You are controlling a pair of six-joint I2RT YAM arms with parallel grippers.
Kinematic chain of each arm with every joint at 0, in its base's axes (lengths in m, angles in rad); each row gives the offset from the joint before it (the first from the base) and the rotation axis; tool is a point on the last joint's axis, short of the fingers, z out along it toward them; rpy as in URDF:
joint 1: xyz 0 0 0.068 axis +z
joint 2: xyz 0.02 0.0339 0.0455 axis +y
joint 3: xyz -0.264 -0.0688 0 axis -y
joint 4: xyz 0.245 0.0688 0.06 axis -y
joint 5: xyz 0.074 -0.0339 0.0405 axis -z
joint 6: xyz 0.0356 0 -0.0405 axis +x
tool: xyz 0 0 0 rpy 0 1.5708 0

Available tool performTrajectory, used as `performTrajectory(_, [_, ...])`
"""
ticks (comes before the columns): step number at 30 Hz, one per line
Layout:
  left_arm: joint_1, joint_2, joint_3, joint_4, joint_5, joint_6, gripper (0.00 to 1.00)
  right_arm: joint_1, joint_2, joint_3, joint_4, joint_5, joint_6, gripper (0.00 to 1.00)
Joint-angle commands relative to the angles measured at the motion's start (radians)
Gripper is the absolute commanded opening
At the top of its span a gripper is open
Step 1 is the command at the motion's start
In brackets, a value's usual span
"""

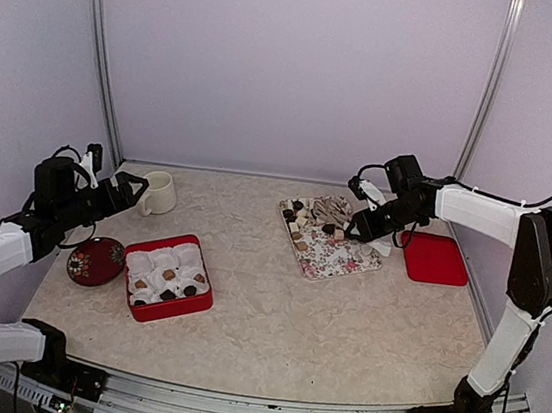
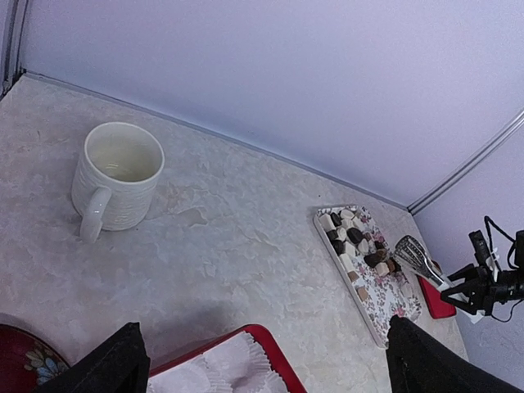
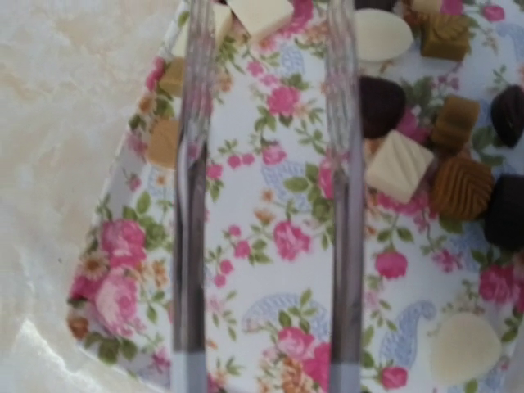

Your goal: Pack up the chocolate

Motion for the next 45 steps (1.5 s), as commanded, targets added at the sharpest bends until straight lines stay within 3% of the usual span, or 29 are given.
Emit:
performTrajectory(1, [-0.011, 0.03, 0.058, -0.041, -0.003, 0.055, 0.99, -0.011, 0.051, 0.122, -0.076, -0.05, 0.005, 0.42])
performTrajectory(16, [-0.096, -0.029, 0.115, -0.135, -0.107, 0.1, 0.99, -0.018, 0.077, 0.147, -0.131, 0.007, -0.001, 0.42])
performTrajectory(45, [-0.107, -0.018, 0.124, -0.151, -0.162, 0.096, 0.99, -0.072, 0.285, 0.332, -0.16, -0.02, -0.041, 0.44])
